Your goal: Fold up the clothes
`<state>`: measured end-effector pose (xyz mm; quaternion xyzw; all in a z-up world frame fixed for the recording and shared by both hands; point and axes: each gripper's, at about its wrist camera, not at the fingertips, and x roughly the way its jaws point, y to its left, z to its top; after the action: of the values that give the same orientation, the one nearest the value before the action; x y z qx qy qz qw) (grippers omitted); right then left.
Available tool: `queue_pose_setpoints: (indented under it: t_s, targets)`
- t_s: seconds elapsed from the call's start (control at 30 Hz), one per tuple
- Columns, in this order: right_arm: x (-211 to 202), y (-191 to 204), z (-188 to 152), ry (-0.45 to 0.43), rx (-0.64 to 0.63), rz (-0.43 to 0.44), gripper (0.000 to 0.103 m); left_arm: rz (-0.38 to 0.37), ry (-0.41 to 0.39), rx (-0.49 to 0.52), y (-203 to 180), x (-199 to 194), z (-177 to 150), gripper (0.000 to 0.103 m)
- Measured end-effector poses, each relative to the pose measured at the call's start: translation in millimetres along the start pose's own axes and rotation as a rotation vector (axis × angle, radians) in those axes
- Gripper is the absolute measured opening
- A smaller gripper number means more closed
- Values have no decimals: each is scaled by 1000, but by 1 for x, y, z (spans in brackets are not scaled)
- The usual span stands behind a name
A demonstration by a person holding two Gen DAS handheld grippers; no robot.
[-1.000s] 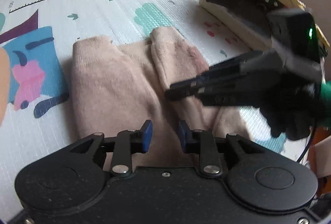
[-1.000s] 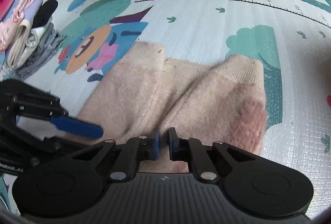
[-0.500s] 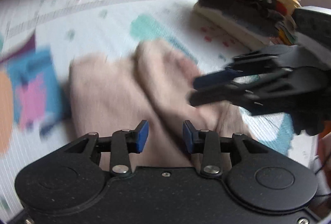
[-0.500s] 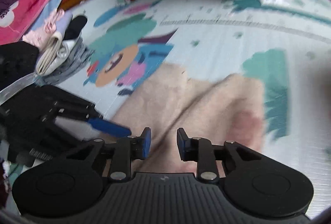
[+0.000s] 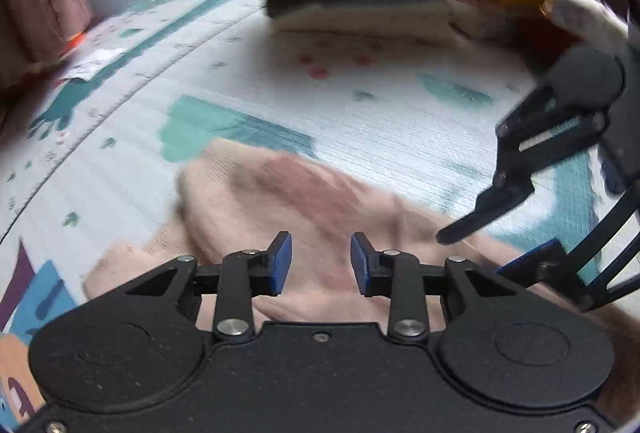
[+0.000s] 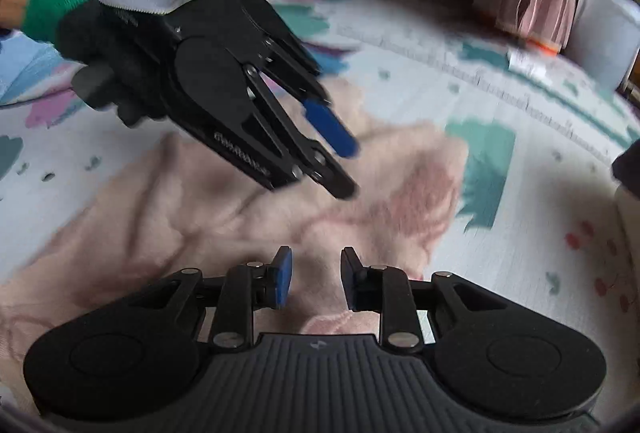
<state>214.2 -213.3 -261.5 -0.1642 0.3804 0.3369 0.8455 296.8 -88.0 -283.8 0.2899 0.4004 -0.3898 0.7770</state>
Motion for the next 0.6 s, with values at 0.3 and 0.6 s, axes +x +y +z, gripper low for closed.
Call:
queue_pose_setpoints:
  t_s: [0.3,0.6]
  targets:
    - [-33,22,-24,8,-144,42,33,-29,-103,101,-20,-41,-29,31]
    - [-111,97,-96,-25,-573,221,41,-94,-127,454,-111,-133,-146,50]
